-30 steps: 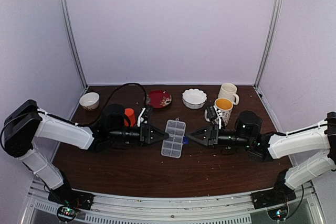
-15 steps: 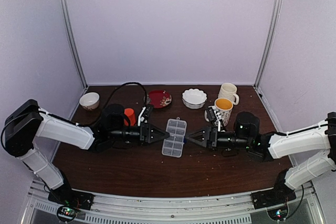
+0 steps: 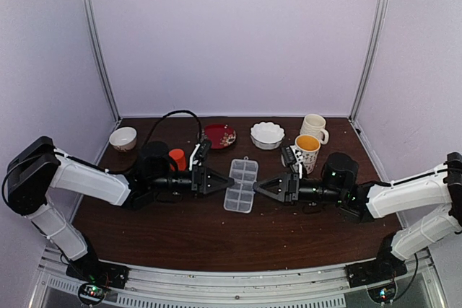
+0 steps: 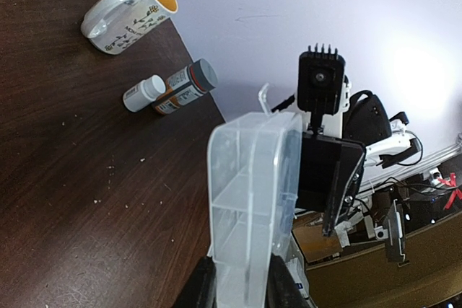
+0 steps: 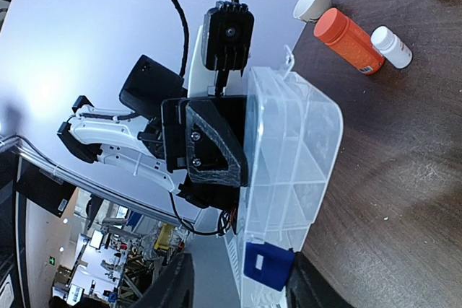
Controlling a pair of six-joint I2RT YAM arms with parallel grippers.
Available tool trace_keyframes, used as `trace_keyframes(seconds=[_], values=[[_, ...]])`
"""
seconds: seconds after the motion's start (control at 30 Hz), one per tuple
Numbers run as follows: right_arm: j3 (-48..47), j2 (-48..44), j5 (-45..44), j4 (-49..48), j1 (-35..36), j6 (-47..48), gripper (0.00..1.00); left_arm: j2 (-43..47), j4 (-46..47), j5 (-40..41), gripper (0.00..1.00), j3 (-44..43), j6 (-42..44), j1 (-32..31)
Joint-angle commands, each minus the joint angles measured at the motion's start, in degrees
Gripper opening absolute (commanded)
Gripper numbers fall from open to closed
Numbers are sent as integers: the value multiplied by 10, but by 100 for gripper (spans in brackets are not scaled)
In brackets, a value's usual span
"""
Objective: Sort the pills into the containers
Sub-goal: Open the lid of the pill container.
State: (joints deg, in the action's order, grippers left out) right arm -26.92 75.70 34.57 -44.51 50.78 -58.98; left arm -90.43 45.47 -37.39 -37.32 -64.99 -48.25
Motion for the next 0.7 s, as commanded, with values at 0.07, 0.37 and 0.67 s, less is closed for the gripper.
trace_keyframes(seconds=[0.07,0.37,0.67], values=[[-1,-8,4,-39,4,-8,34,0,4,3,12,-12,11,2],[-1,-8,-6,-22,4,-4,18,15,-27,15,12,-10,27,2],[-2,-14,-8,-11,4,1,5,17,-33,18,12,-8,30,2]])
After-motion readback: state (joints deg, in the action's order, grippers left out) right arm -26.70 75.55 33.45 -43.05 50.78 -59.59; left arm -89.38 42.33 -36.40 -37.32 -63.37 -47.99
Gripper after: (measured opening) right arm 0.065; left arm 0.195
